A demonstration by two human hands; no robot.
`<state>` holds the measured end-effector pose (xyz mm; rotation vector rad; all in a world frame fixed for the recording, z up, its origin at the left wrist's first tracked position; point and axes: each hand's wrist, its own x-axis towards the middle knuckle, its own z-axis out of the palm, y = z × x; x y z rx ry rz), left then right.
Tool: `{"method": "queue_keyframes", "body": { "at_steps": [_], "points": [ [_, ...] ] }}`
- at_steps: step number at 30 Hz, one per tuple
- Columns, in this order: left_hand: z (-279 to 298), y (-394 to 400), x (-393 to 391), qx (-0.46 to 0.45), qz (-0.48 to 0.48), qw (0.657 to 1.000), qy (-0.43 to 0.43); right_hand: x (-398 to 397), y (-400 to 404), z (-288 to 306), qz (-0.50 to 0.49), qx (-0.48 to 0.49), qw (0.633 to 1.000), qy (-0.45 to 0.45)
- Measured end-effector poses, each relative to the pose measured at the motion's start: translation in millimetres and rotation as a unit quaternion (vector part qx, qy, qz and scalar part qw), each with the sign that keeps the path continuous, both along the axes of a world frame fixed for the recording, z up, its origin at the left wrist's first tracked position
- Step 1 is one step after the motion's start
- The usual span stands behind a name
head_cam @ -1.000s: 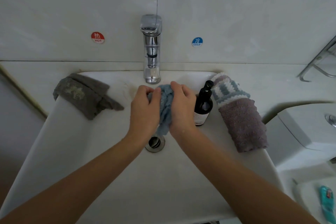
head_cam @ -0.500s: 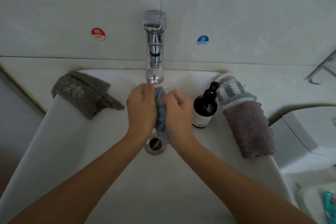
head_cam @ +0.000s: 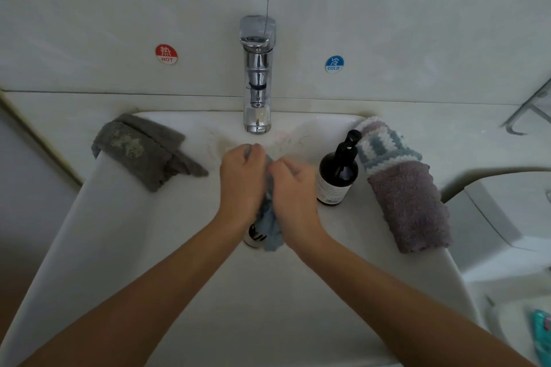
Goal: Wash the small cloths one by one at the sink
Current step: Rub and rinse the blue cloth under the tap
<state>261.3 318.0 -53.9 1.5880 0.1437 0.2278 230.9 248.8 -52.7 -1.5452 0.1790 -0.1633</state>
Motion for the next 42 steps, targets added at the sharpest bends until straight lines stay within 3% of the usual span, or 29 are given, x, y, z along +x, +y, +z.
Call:
{"method": "queue_keyframes", "body": {
  "at_steps": [5,10,14,19,25,30,35,40,42],
  "points": [
    [-1.1,-2.7,-24.9,0.048,-0.020,0.998,-0.031,16.1,-0.5,3.0,-0.049,-0.059,0.996,-0.038],
    [-1.7,4.8,-4.2,-0.001,0.007,1.000,-0.003,2.2,7.8,3.7,-0.001,-0.083,0.996,-0.038],
    [0.7,-8.9,-32.0,0.044,-0.015,0.999,-0.023,23.6,-4.3,3.1,-0.053,-0.056,0.997,-0.024],
    [-3.3,1.4,-3.0,-0.016,0.015,1.000,0.012,-1.2,5.7,-1.7,-0.009,-0.066,0.997,-0.029],
    [-0.2,-6.4,-31.7,0.045,0.001,0.998,-0.045,22.4,0.2,1.7,-0.051,-0.031,0.998,-0.032],
    [-4.9,0.9,-6.1,0.009,0.031,0.999,-0.021,-0.3,8.4,0.0,-0.024,-0.056,0.997,-0.039],
    [0.5,-9.9,-27.4,0.024,0.019,0.999,-0.041,23.4,3.6,2.1,-0.073,-0.027,0.996,-0.042],
    [-5.9,9.2,8.4,-0.028,0.035,0.999,0.020,-6.2,19.7,-3.8,-0.005,-0.037,0.999,-0.040],
    [-4.4,8.0,-0.4,-0.010,0.035,0.999,0.013,6.0,17.1,-1.6,-0.013,-0.048,0.998,-0.043]
  ]
}}
